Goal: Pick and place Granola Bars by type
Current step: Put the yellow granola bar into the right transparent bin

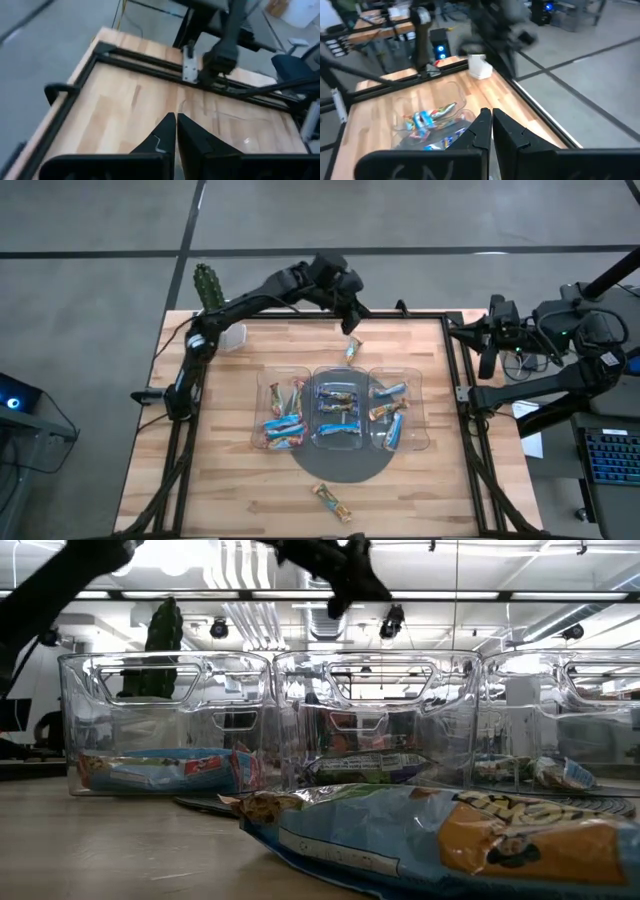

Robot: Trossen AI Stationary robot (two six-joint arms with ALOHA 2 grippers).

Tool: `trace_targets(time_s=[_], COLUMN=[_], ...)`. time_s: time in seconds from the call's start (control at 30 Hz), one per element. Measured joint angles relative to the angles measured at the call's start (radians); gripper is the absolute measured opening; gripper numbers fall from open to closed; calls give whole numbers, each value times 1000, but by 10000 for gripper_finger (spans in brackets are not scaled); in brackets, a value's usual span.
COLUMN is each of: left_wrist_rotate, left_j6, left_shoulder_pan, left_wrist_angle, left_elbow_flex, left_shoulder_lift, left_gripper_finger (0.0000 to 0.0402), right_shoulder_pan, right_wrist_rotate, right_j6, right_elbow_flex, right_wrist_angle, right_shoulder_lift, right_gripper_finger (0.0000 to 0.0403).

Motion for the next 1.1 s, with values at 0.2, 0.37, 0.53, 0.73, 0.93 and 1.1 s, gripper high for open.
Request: trace_targets(time_s=[0.2, 0.37, 0.53, 0.73, 0.93, 1.1], left_wrist_rotate=[-3, -43, -62, -80, -82, -91], left_j6=[81, 113, 100, 25, -122, -148], left_shoulder_pan=[-5, 1, 0, 0, 0, 0], left_wrist_angle=[-53, -71, 20, 202, 388, 434], left_elbow_flex=[-15, -129, -378, -744, -1032, -1177], left_shoulder_lift=[-168, -327, -519, -750, -965, -1110], left_gripper_finger=[0, 0, 0, 0, 0, 0], right_shoulder_pan=[0, 0, 0, 0, -3, -79], right_wrist_rotate=[71, 133, 154, 187, 188, 180], right_j6=[28, 3, -57, -16, -33, -72], right_elbow_flex=[-1, -1, -1, -1, -1, 12], right_wrist_angle=[-1, 0, 0, 14, 24, 68], right_shoulder_lift=[19, 33, 65, 120, 199, 250], right_gripper_finger=[8, 8, 8, 8, 36, 105])
